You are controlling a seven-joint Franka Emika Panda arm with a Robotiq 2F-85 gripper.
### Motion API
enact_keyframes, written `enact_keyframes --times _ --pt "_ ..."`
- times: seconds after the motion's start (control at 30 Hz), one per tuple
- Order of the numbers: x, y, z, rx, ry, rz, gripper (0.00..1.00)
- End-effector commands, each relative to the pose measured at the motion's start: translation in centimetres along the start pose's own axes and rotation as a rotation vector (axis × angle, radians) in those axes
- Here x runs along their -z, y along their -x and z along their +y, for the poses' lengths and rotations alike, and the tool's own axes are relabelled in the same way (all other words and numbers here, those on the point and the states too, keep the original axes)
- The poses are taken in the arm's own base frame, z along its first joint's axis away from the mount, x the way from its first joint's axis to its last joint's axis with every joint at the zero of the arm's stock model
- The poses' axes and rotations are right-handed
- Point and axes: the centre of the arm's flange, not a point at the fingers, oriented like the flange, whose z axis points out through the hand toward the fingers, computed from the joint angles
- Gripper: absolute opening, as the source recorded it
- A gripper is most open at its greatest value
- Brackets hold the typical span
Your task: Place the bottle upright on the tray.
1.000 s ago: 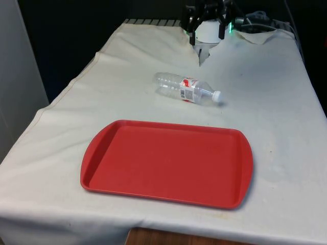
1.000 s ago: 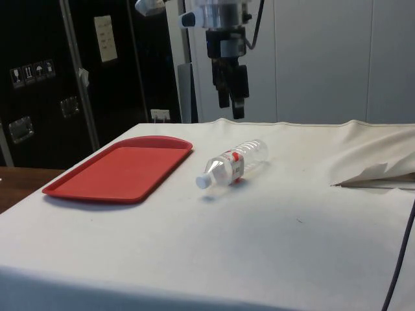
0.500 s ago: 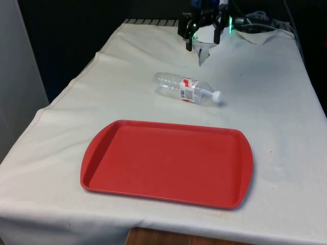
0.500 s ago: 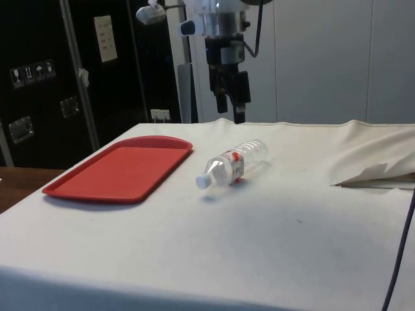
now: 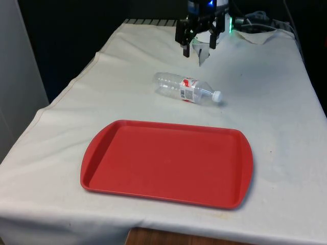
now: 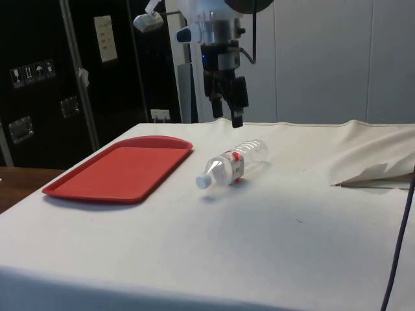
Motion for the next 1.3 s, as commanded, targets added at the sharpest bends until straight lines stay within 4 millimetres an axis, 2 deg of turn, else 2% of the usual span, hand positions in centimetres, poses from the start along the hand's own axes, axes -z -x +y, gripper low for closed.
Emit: enact_keyframes --times 0.0,1.27 --pt "-0.2 -0.1 0.1 0.01 0.0 0.005 1.0" --pt "-3.0 -0.9 1.1 0.213 -0.013 -0.053 1.0"
